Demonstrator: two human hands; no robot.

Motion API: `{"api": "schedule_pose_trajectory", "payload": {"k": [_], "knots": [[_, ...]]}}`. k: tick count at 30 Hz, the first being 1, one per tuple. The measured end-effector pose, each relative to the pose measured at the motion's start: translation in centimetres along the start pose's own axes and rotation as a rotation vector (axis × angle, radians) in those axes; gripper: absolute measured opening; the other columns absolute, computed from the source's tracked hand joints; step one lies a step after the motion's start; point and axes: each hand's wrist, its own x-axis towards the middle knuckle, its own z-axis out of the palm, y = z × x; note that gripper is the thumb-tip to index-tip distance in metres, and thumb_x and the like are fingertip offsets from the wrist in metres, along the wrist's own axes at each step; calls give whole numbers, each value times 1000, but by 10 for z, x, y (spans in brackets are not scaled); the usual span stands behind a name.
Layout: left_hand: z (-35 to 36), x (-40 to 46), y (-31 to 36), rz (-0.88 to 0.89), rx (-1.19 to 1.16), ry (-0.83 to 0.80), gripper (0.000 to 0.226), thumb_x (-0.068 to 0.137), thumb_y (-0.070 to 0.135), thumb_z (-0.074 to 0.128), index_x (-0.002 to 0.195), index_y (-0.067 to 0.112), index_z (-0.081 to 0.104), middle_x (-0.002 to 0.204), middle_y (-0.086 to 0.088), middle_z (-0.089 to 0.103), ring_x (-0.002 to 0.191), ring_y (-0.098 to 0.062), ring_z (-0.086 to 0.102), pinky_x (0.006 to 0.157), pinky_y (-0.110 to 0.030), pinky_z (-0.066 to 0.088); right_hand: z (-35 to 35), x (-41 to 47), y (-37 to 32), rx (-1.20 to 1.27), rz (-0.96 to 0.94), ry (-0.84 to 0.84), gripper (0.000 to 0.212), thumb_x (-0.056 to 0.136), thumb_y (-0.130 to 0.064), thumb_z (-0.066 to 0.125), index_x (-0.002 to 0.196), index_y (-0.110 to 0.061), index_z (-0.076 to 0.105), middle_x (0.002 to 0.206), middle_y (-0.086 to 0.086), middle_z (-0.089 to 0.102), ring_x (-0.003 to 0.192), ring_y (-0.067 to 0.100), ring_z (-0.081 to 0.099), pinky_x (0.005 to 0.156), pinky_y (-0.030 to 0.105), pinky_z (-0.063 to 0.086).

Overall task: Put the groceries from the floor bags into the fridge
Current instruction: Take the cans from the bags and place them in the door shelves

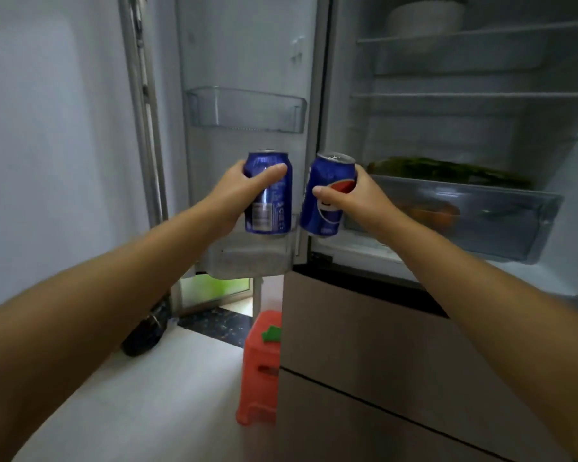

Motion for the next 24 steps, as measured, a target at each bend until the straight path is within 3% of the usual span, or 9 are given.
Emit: {"api": "schedule_pose_trajectory", "payload": {"k": [3,7,11,13,19,24], "knots": [[-23,18,12,17,65,75,43,82,34,69,117,15,52,99,-4,68,88,-19,68,75,-35,56,21,34,-1,63,-57,-9,66,77,-24,76,131,-17,39,122,-1,55,105,11,56,86,26,48],[-34,26,1,6,136,118,35,84,24,69,112,15,50,96,-1,66,86,-15,67,72,-30,55,54,60,16,27,-74,-27,72,73,-29,80,130,-16,40,125,0,55,114,17,55,95,34,47],[-35,23,-21,-94,276,110,22,81,21,72,97,17,58,91,-3,68,82,-17,68,77,-35,58,74,66,34,-93,-85,-93,70,73,-35,79,129,-15,41,117,-3,56,104,13,56,81,25,45],[-38,18,-30,-144,404,111,23,78,23,75,91,20,56,85,0,66,77,-13,66,71,-30,57,78,65,45,-171,-92,-136,68,72,-37,79,124,-15,42,116,-2,57,101,13,57,79,25,47],[-42,12,-48,-102,863,127,60,72,41,77,116,15,45,95,4,57,78,-9,57,62,-21,48,87,65,54,-356,-179,-207,74,64,-53,78,119,-16,46,111,-2,60,96,15,60,82,36,55],[-40,10,-48,-71,963,50,60,75,41,75,121,17,46,102,3,58,83,-12,58,61,-17,48,80,65,45,-426,-142,-298,64,73,-44,76,116,-16,39,106,-1,53,90,15,57,62,23,49]]}}
